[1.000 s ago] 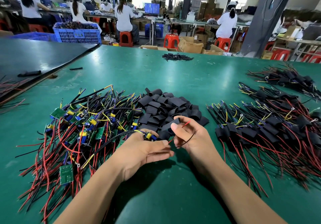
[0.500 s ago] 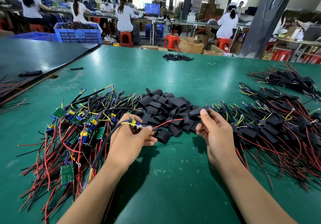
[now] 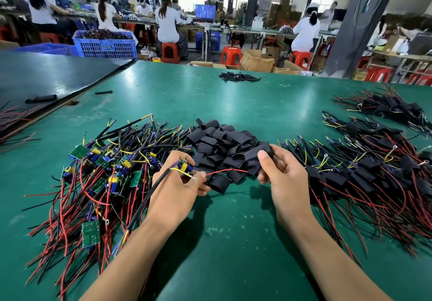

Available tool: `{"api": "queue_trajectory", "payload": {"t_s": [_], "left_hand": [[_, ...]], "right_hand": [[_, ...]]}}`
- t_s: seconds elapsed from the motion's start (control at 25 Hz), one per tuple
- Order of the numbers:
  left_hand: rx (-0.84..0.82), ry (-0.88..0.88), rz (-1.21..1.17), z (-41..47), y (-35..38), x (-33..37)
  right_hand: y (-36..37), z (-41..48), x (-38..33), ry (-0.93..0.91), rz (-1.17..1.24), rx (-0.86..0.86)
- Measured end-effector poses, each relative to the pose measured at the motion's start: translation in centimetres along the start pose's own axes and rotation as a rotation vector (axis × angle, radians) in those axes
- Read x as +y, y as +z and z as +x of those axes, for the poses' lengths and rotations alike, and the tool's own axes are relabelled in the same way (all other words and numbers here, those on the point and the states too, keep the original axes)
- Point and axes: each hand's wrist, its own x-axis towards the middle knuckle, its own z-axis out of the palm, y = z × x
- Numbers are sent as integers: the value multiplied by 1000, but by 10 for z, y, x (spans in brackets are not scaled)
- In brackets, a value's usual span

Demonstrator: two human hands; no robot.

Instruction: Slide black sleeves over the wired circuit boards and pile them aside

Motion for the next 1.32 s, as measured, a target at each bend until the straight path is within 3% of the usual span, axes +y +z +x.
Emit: {"api": "queue_trajectory", "payload": {"t_s": [0.32, 0.8, 1.12, 1.32], "left_hand": [[41, 19, -49, 1, 1, 1], [129, -19, -223, 1, -1, 11], [-13, -255, -645, 3, -1, 10], [-216, -393, -592, 1, 3, 13]], "right_hand": [[1, -4, -4, -37, -154, -48], [0, -5, -3, -56, -143, -60], [21, -13, 7, 128, 224, -126], [31, -25, 5, 209, 311, -205]]}}
